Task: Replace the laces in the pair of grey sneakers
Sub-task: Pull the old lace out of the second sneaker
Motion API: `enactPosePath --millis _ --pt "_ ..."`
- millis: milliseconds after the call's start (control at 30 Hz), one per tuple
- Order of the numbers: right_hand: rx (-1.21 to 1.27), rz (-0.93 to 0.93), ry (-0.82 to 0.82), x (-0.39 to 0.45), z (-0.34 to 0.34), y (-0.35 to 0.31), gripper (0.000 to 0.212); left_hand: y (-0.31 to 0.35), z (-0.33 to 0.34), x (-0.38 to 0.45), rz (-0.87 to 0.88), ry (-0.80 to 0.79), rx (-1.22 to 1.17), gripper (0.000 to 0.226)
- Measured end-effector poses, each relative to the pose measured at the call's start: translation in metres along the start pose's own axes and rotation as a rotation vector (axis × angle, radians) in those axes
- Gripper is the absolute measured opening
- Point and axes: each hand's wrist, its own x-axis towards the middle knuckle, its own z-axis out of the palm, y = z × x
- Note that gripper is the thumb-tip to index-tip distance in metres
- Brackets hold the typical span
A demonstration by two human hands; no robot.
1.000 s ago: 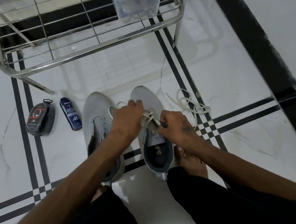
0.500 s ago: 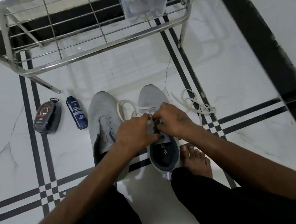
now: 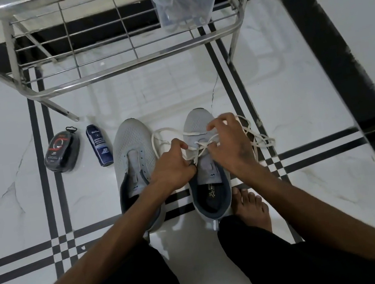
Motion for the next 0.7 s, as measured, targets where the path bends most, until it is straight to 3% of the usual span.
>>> enactPosePath --millis 67,167,400,500,567,633,700 --pt "-0.110 -0.249 -0.097 -0.001 0.003 -0.007 0.036 0.000 -0.001 0.000 0.004 -0.009 0.000 0.048" --pt "-0.333 -0.400 -0.279 0.003 0.005 -0.011 0.029 -0.002 -0.002 0.000 -0.034 -0.038 -0.070 0.047" --pt "-0.184 -0.363 -0.307 0.007 0.000 -0.003 0.040 -0.006 -0.001 0.004 -0.090 -0.061 -0.191 0.047" --pt "-0.166 -0.353 -0.295 0.001 -0.001 -0.003 0.022 -0.006 -0.003 0.007 -0.100 -0.089 -0.200 0.047" --pt "-0.153 -0.241 -0.197 0.003 -0.005 0.001 0.012 -0.007 -0.007 0.010 -0.112 -0.103 -0.195 0.047" --pt "0.003 0.051 0.003 0.009 -0.015 0.015 0.017 -0.008 -0.008 0.009 -0.131 -0.115 -0.202 0.048" --pt "0.109 0.301 0.083 0.014 -0.026 0.033 0.020 -0.010 -0.008 0.006 -0.144 -0.115 -0.198 0.047"
